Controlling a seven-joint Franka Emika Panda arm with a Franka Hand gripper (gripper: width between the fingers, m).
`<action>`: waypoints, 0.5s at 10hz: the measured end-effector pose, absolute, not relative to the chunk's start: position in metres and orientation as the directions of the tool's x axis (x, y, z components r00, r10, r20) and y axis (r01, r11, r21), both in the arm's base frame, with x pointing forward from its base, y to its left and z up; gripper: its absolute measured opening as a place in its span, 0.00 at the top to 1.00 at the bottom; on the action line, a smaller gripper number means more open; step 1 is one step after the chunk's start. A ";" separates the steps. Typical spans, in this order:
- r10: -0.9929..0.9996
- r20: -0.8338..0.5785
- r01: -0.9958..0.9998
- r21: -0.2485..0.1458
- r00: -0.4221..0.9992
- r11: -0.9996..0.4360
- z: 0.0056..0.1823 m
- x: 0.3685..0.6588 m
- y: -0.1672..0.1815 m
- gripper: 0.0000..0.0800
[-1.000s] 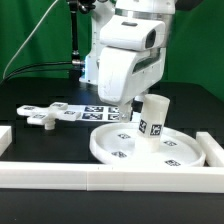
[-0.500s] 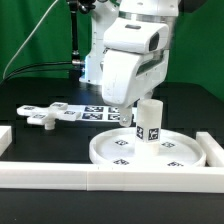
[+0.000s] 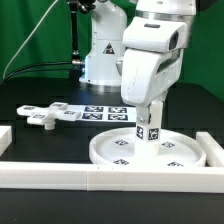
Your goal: Assemble round table
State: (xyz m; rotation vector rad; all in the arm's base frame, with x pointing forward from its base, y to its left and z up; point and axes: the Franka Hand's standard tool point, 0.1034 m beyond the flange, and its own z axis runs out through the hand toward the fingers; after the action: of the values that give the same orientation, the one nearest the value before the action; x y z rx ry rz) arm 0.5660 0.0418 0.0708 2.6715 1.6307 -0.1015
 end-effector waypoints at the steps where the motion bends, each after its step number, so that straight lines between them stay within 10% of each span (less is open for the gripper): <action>1: 0.888 -0.061 0.889 -0.026 0.456 -0.458 0.070 0.565 0.042 0.19; 5: 0.888 -0.053 0.889 -0.017 0.457 -0.458 0.070 0.567 0.042 0.50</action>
Offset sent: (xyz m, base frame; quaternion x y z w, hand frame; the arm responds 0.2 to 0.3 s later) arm 0.0000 0.0000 0.0000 0.0000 0.0000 0.0000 1.0000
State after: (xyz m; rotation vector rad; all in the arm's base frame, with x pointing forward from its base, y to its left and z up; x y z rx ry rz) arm 0.5666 0.0422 0.0701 2.6697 1.6284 -0.0852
